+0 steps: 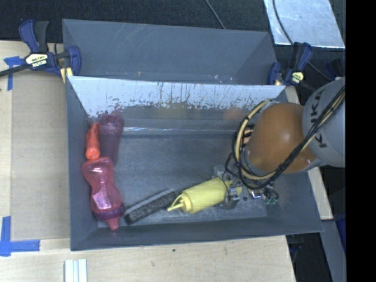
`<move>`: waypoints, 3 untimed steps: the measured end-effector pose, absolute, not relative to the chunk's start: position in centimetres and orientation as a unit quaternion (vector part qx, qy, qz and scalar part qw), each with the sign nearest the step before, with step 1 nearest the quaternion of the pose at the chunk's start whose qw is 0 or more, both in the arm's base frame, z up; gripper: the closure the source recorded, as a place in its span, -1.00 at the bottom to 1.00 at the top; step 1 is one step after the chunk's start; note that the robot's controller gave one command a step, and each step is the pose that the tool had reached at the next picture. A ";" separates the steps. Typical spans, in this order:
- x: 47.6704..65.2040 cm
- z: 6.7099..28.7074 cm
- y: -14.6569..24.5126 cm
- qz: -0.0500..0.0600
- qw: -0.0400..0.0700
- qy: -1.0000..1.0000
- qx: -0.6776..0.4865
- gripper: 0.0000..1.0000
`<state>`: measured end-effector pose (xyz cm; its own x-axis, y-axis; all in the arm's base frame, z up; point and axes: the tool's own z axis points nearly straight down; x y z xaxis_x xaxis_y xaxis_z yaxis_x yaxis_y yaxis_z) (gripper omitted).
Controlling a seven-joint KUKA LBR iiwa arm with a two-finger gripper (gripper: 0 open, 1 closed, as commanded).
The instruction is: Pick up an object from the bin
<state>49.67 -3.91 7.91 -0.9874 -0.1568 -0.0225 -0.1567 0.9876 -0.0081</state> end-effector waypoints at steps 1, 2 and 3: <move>50.3 8.4 -3.2 -0.003 0.015 0.996 -0.085 -1.00; 50.3 8.4 -3.2 -0.003 0.014 0.996 -0.085 1.00; 50.3 8.4 -3.2 -0.003 0.014 0.996 -0.085 1.00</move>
Offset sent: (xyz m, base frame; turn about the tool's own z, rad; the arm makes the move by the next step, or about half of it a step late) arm 0.0000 0.0000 0.0000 0.0000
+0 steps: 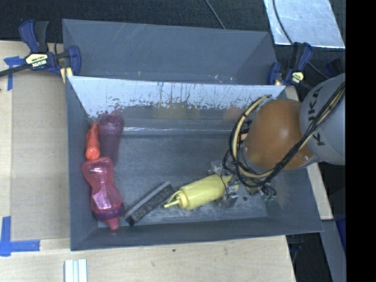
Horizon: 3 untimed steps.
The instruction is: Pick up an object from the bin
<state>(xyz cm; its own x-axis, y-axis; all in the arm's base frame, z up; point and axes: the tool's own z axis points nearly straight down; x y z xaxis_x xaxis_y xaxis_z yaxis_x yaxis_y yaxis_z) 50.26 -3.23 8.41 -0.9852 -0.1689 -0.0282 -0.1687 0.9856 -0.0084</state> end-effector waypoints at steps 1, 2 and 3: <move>52.7 7.3 -4.0 -0.004 0.016 0.992 -0.128 1.00; 52.3 7.8 -3.6 -0.004 0.015 0.993 -0.117 1.00; 49.7 15.4 -5.4 -0.005 0.015 0.969 -0.247 1.00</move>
Offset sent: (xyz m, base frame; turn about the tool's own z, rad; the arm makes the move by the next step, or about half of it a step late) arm 0.0090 0.0055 0.0038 -0.0216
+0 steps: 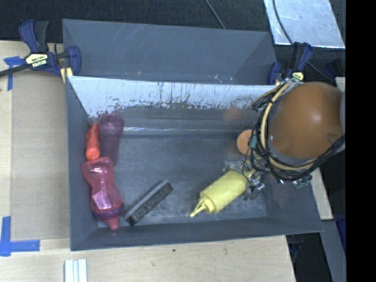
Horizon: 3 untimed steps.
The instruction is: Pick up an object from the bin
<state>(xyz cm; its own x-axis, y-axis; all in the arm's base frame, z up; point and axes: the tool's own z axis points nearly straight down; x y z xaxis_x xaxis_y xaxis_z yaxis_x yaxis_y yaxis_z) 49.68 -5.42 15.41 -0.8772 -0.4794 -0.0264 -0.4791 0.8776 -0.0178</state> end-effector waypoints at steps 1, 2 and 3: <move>50.2 15.3 -5.4 -0.008 0.021 0.976 -0.215 1.00; 53.5 21.9 -8.7 -0.007 0.019 0.979 -0.203 1.00; 52.2 24.2 -6.2 -0.002 0.015 0.987 -0.158 1.00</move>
Offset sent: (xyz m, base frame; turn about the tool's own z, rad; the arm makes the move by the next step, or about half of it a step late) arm 0.0506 -0.0485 0.0990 0.0242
